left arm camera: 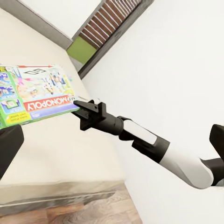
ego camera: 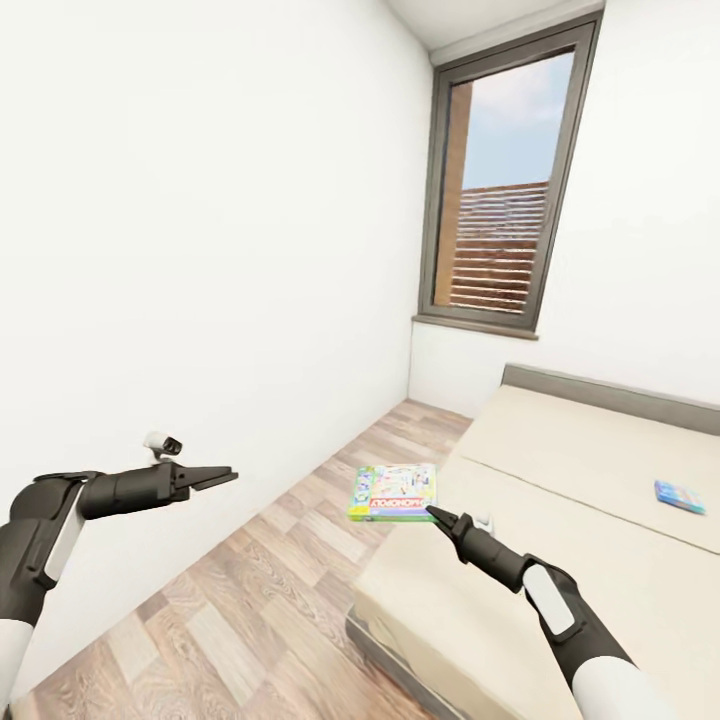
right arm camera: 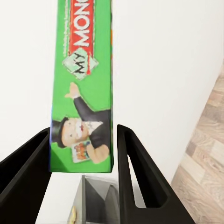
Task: Put all the toys in the child's room - the three board games (two on the bed and one on the table), the two jigsaw puzzles on the table, and the tennis ball on the table - inside the toy box on the table in the child's room.
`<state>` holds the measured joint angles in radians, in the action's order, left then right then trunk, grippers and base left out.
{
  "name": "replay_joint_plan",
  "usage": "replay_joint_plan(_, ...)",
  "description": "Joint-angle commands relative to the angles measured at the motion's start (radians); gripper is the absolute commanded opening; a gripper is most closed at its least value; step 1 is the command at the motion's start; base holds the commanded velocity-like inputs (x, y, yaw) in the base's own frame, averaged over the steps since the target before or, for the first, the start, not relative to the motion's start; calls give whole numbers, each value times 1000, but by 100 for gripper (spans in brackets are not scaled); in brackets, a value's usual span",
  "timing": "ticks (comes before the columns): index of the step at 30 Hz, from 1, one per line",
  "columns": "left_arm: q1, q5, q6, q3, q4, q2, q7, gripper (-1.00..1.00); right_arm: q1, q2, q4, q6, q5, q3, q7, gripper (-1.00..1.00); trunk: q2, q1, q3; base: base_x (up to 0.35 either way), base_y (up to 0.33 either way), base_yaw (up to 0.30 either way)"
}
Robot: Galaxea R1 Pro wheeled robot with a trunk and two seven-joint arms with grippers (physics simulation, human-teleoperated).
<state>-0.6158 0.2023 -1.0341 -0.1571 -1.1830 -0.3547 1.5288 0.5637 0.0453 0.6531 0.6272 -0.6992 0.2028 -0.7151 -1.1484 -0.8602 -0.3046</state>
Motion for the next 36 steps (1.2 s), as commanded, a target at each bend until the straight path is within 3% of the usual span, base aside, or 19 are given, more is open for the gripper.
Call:
replay_joint_plan(1, -1, 0, -11, -1, 1, -1, 4, 100, 1, 0, 0, 8, -6, 3, 0, -100, 6, 4, 2, 0, 0, 288)
replay_joint_plan(6, -1, -4, -9, 2, 3, 4, -1, 100, 1, 2, 0, 5, -5, 2, 6, -100, 41, 23, 18, 0, 0, 288)
replay_joint_plan(16, -1, -5, -9, 4, 3, 3, -4, 100, 1, 43, 0, 8, -6, 2, -7, -100, 111, 61, 49, 0, 0, 288)
replay_joint_plan(36, -1, -6, -10, 3, 3, 3, -4, 100, 2, 51, 0, 6, -6, 3, -7, -100, 251, 138, 112, 0, 0, 289)
